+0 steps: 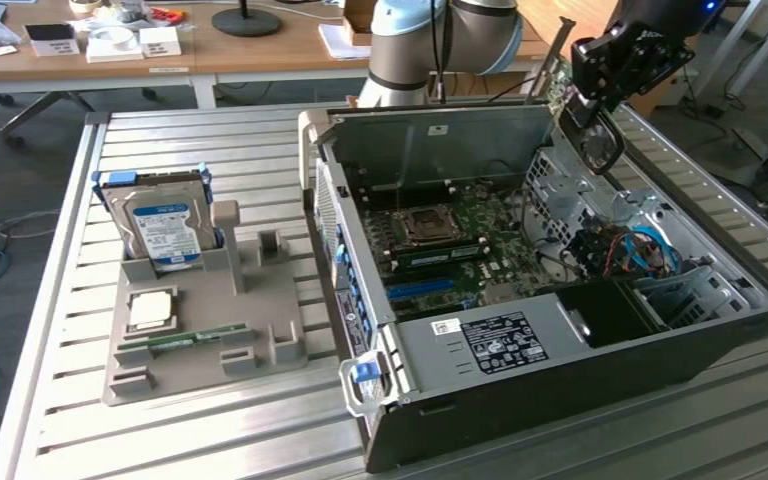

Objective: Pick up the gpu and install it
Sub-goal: 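Pick up the gpu and move the gpu toward the slot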

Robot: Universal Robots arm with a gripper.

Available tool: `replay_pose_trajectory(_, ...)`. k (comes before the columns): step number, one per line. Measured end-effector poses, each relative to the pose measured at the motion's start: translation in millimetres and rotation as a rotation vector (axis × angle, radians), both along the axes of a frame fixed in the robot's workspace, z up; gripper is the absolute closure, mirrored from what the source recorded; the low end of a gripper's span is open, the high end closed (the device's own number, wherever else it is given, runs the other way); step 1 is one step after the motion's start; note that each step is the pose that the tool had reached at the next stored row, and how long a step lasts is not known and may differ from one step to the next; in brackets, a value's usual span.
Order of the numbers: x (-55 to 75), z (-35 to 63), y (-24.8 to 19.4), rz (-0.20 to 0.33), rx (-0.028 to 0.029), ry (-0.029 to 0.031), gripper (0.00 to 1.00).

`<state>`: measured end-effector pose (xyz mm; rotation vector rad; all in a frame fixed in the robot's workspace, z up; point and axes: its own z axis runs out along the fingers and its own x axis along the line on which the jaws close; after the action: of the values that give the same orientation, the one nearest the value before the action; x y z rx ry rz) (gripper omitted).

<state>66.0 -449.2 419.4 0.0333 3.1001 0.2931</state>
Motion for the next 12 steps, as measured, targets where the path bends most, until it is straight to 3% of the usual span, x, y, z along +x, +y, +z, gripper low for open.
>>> replay_pose_trajectory(6, 0.7, 0.0, -1.2, 0.000, -0.0001, 0.0001, 0.73)
replay_pose_trajectory(12, 0.8, 0.0, -9.6, 0.002, 0.0001, 0.0000, 0.73)
